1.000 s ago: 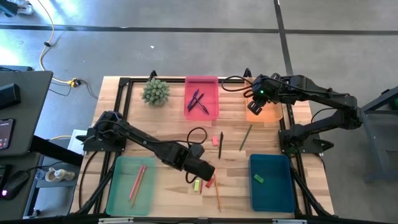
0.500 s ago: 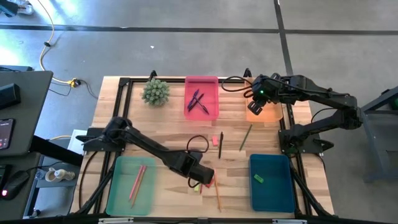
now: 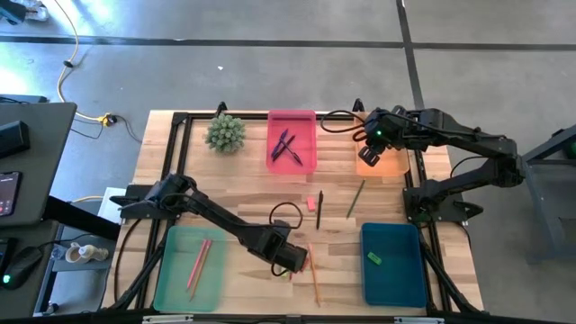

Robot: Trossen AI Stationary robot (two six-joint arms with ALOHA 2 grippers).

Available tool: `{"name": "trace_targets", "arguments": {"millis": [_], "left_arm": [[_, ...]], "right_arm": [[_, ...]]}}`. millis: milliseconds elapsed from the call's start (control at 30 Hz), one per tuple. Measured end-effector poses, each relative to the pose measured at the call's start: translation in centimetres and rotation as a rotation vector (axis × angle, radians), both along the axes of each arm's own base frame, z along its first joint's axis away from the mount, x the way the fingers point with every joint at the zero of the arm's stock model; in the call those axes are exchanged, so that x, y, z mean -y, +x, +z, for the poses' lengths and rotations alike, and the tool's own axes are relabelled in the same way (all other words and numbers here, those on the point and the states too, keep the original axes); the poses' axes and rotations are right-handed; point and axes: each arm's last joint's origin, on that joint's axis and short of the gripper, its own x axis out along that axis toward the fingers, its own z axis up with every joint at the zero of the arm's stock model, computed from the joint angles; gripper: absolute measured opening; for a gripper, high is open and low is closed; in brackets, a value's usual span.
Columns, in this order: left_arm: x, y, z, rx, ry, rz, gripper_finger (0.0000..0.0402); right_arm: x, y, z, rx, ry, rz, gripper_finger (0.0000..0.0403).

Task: Sort crayons/erasers/pens/pencils in bins
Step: Put the gray crayon into the orange bin

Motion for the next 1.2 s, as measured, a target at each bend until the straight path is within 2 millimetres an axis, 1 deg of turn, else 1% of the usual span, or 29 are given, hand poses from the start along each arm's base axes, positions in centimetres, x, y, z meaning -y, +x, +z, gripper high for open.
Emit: {"name": "trace_targets", "arguments": {"millis": [200,433,733,833,933,1000,1100,1200], "left_arm": [[0.2,0.4,-0.9,0.003,-0.008,-0.001,0.0117],[0.2,0.1,-2.3,-0.071,-0.011,-0.011,0.0117],[0.2,-0.2,-2.8,-0.135,-0.024,-0.065,0.0114],[0.2,-0.3,-2.9,-0.149,-0.016,-0.095,0.0097],[0.2,-0.4,-2.9,-0.165,-0.01,-0.123,0.0069],[0.2,-0.5,-2.9,-0.173,-0.006,-0.147,0.0048],[0.2,-0.5,-3.0,-0.182,-0.005,-0.173,0.0021],[0.2,-0.6,-3.0,-0.188,-0.003,-0.198,0.0006]], "right_arm": [[0.0,0.0,0.0,0.001,-0.001,0.0,0.0126],[0.0,0.0,0.0,0.002,0.0,0.0,0.0126],[0.0,0.0,0.0,-0.001,-0.001,0.004,0.0126],[0.0,0.0,0.0,-0.022,-0.013,0.036,0.0126],[0.0,-0.3,0.2,-0.051,-0.063,0.061,0.0126],[0.2,-0.8,0.5,-0.057,-0.1,0.054,0.0126],[0.5,-1.7,1.0,-0.039,-0.105,0.039,0.0126],[0.7,-2.8,1.4,-0.01,-0.107,0.011,0.0126]]}}
